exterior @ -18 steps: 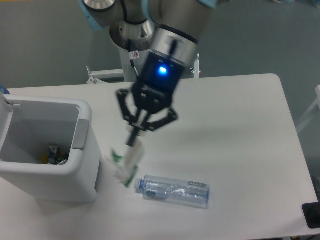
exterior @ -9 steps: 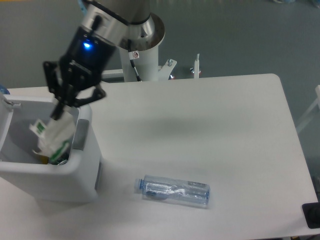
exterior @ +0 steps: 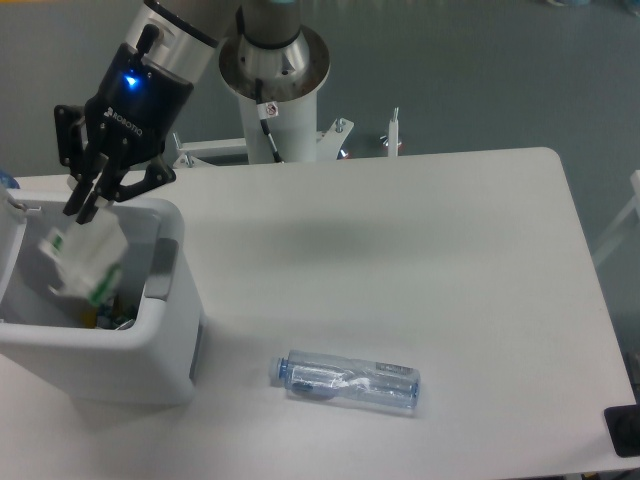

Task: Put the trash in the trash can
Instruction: 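Move the gripper back and lower it onto the bottle's cap end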

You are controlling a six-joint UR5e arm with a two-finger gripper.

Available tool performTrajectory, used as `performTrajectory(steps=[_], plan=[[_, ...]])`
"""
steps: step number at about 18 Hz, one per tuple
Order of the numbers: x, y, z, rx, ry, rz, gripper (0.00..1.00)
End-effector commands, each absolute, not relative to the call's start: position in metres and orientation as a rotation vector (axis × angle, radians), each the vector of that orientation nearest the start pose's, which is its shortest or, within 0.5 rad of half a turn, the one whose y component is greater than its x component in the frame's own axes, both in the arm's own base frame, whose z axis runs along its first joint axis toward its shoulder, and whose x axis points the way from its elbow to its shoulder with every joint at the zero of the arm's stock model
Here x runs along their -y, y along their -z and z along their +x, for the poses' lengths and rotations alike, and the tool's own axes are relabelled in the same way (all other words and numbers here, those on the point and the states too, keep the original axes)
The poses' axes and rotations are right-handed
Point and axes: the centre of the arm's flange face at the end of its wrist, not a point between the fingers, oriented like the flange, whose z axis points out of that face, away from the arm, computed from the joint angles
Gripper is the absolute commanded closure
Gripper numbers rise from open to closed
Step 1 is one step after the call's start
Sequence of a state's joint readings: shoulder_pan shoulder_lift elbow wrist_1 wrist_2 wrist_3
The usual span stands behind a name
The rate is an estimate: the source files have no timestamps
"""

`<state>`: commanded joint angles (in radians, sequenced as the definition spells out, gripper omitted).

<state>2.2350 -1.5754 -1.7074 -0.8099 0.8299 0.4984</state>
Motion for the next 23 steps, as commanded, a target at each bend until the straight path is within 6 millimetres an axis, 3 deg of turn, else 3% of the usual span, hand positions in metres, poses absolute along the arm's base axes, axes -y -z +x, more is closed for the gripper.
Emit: performTrajectory(steps=[3,8,15,20,23], plan=[[-0.533,-0.52,-0.183,-0.101,0.28,-2.248,0.0],[-0.532,-0.482,-0.281,-0.061,0.036,-2.377,0.0],[-0.521,-0.435,-0.377,-0.156,-0.116,-2.466,0.0],[-0.534,-0.368,-0.397,-0.367,-0.085,-2.508,0.0],[-0.528,-0.322,-0.383,-0.57,-0.043,-2.515,0.0]])
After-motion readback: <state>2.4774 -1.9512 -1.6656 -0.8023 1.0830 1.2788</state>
